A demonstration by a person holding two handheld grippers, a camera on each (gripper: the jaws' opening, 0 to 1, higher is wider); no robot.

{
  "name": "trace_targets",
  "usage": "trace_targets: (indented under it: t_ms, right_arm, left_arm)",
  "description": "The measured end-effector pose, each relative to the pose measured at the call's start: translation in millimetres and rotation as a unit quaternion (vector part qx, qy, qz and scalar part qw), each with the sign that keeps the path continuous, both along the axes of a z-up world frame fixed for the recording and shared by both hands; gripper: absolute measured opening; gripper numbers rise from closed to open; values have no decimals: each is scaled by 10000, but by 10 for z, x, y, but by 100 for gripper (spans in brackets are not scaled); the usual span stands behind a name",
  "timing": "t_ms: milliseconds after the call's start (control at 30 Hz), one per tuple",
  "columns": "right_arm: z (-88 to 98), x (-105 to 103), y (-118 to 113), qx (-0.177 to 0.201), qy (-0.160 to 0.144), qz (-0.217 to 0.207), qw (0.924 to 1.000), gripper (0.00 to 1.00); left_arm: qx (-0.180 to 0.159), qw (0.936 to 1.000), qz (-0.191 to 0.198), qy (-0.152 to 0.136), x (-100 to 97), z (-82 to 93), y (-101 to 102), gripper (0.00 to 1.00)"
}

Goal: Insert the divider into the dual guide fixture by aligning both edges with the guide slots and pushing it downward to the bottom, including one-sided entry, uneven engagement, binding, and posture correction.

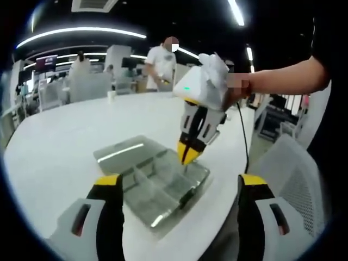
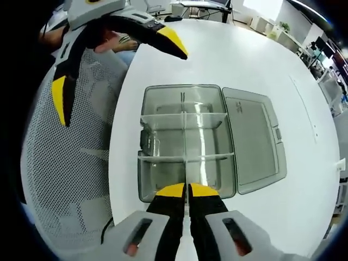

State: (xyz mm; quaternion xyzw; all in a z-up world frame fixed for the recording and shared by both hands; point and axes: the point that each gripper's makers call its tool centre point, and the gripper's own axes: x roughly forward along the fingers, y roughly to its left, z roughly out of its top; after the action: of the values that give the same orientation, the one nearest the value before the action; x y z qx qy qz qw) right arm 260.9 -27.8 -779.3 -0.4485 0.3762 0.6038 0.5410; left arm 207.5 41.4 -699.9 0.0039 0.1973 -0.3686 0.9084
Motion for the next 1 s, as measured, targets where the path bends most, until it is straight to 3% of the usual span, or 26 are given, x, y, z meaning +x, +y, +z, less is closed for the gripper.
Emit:
trace_targets:
  t_ms: [700,1000]
  right_arm:
    - [96,-34,23,660,-32,-585,9961,14]
    - [164,-31,-74,986,-80,-1043,9896,21]
  left_arm:
    - [73,9998,-175,33,-60,35,-126,85]
    - [144,9995,-293,57,-97,22,-172,85]
